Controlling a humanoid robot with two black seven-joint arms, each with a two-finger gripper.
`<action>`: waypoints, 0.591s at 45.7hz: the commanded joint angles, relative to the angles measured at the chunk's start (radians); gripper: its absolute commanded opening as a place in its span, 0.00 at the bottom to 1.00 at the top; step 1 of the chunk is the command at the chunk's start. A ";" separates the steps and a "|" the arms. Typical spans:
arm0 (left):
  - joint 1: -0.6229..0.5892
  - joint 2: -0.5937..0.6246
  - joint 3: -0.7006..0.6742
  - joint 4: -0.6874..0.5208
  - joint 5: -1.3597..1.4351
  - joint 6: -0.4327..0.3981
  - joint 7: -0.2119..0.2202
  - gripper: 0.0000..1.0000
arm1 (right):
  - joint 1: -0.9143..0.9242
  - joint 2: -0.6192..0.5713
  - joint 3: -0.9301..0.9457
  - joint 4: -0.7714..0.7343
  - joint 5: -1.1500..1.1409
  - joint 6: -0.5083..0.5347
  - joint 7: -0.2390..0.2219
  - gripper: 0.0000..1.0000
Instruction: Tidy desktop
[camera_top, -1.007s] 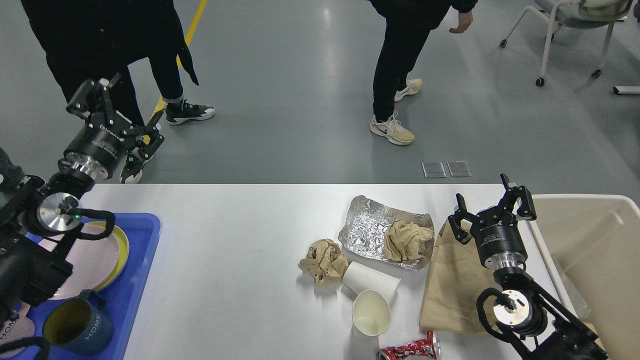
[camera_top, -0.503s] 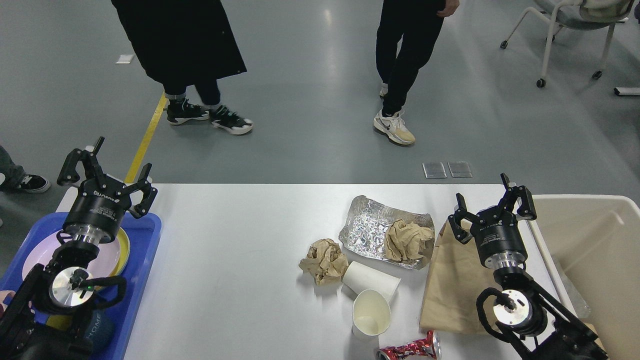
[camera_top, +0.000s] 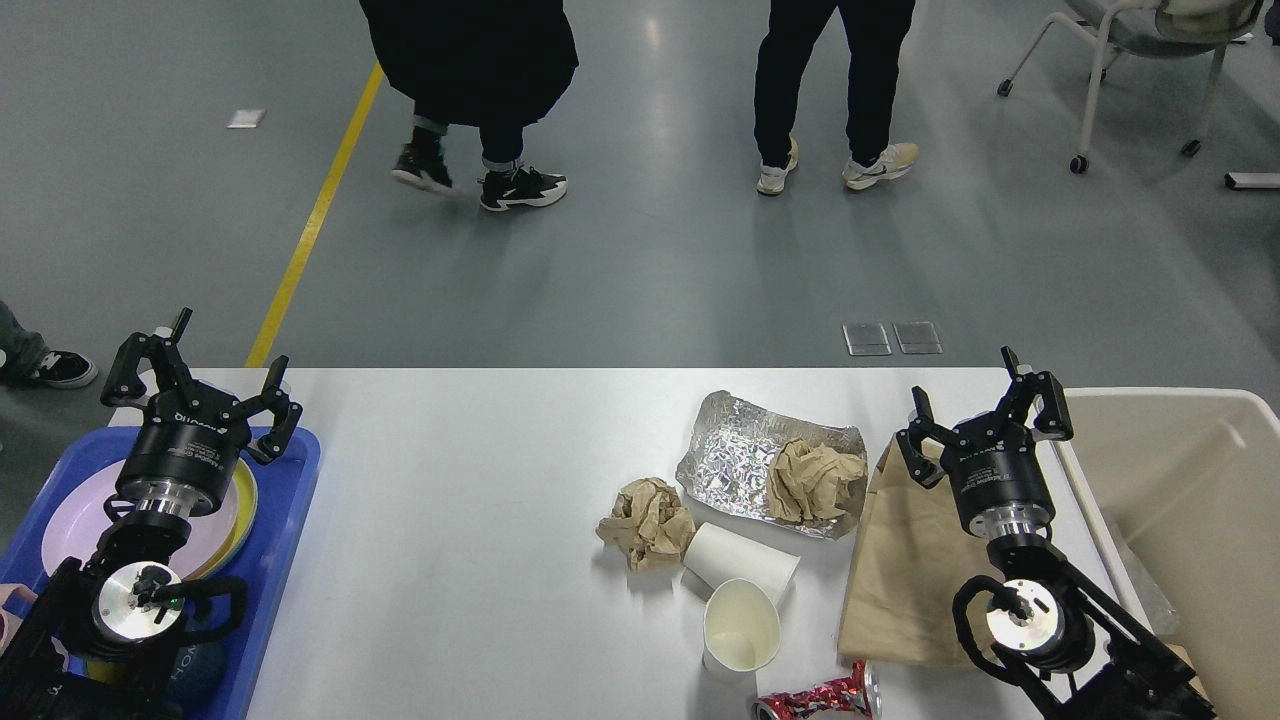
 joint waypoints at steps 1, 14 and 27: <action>0.000 0.000 -0.002 0.003 -0.027 0.002 0.010 0.97 | 0.000 0.000 0.000 0.000 0.000 0.000 0.000 1.00; -0.017 -0.006 -0.014 0.006 -0.069 0.001 0.001 0.97 | 0.000 0.000 0.000 0.000 0.000 0.000 0.000 1.00; -0.028 -0.041 0.004 0.032 -0.092 0.007 0.002 0.97 | 0.000 0.000 0.000 -0.002 0.000 0.000 0.000 1.00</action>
